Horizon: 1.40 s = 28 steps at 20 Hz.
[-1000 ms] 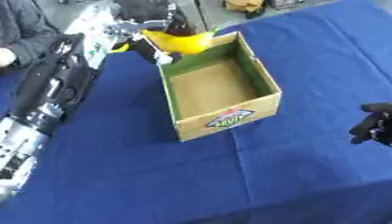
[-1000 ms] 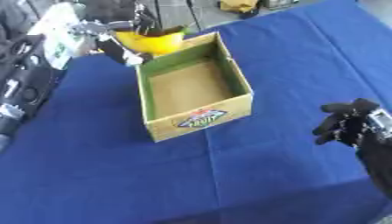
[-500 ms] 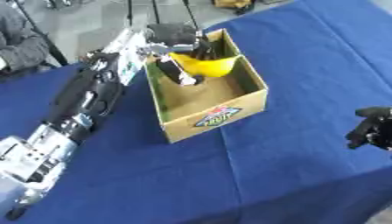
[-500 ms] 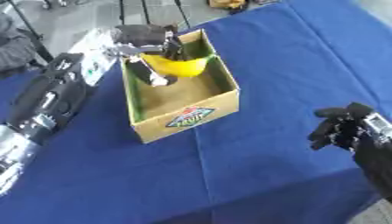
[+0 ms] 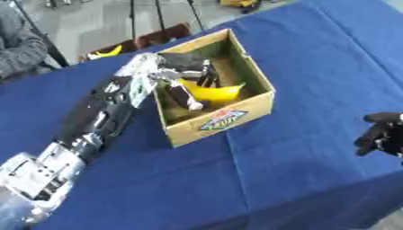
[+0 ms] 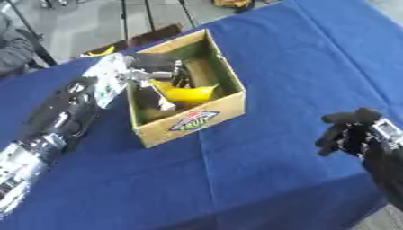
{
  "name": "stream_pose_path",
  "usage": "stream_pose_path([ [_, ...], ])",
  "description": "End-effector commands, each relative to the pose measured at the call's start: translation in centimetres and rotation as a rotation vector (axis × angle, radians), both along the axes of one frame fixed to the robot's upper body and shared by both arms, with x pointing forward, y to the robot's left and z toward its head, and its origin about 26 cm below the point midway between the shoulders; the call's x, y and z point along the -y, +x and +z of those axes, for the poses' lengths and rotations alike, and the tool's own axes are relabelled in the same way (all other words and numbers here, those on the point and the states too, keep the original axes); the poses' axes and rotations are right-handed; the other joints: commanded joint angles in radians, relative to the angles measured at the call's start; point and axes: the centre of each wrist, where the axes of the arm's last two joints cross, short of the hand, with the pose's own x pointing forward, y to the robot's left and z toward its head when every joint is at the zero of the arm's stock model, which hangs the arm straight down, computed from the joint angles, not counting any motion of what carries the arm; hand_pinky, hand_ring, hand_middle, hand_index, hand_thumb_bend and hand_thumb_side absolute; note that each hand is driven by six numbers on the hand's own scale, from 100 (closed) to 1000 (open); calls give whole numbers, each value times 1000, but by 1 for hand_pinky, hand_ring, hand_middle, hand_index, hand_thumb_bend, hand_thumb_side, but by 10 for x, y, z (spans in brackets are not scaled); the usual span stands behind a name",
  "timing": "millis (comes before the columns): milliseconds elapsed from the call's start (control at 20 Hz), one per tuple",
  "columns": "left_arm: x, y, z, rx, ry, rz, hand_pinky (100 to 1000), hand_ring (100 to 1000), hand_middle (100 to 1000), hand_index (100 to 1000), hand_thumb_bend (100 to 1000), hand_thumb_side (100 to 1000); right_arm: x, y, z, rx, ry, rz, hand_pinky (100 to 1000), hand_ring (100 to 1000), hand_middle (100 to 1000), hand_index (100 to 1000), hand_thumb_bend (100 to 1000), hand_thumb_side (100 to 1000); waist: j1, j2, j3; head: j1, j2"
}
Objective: Pick up objects on the table and place them in the box.
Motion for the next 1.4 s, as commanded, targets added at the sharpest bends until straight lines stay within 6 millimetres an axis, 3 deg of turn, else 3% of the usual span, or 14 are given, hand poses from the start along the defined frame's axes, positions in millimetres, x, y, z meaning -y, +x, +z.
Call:
stream_pose_path([
  [50,-8,0,20,-37,186,-157,644,659,689,793,472,842,3,1,7,28,-4,-7,553,597,509,753,100,1000,-20,-10,5,7,-8],
  [200,-14,-2,37,20,159,-158,663,679,706,796,553,928,4,0,5,25,-2,-14,553,597,509,753,100,1000,-27,-10,16,3,-9],
  [350,-22,-9,59,111,95,-159,660,675,702,787,530,897,7,-1,2,16,1,-27,553,597,509,753,100,1000,-38,-15,35,-5,-4],
  [450,-31,-19,76,186,24,-155,642,651,682,771,440,828,9,-2,0,10,4,-38,553,597,509,753,100,1000,-46,-21,52,-14,-1],
  [550,-42,-31,93,273,-94,-122,627,629,666,760,412,767,12,-3,-4,0,8,-54,553,597,509,753,100,1000,-56,-27,78,-24,6],
  [600,-47,-38,98,305,-166,-105,609,607,652,754,366,705,13,-3,-5,-2,10,-60,553,597,509,753,100,1000,-61,-29,90,-30,7],
  [700,-61,-54,99,345,-329,-64,598,594,648,755,298,678,15,-4,-7,-6,15,-73,553,597,509,753,100,1000,-71,-32,117,-42,10],
  [850,-76,-79,80,315,-575,18,580,573,642,759,108,727,21,-6,-10,-12,24,-103,553,597,509,752,100,1000,-84,-37,162,-61,18],
  [1000,-87,-102,48,229,-884,152,555,546,628,758,100,906,25,-7,-10,-3,38,-127,554,598,509,753,100,1000,-97,-33,201,-82,19],
  [1200,-91,-129,10,115,-1237,298,539,532,619,749,100,965,29,-7,-7,10,54,-153,554,598,509,753,100,1000,-109,-24,245,-101,18],
  [1400,-85,-143,-21,3,-1455,417,534,529,618,750,151,1000,31,-7,-5,16,69,-169,554,598,509,753,100,1000,-112,-21,277,-113,22],
])
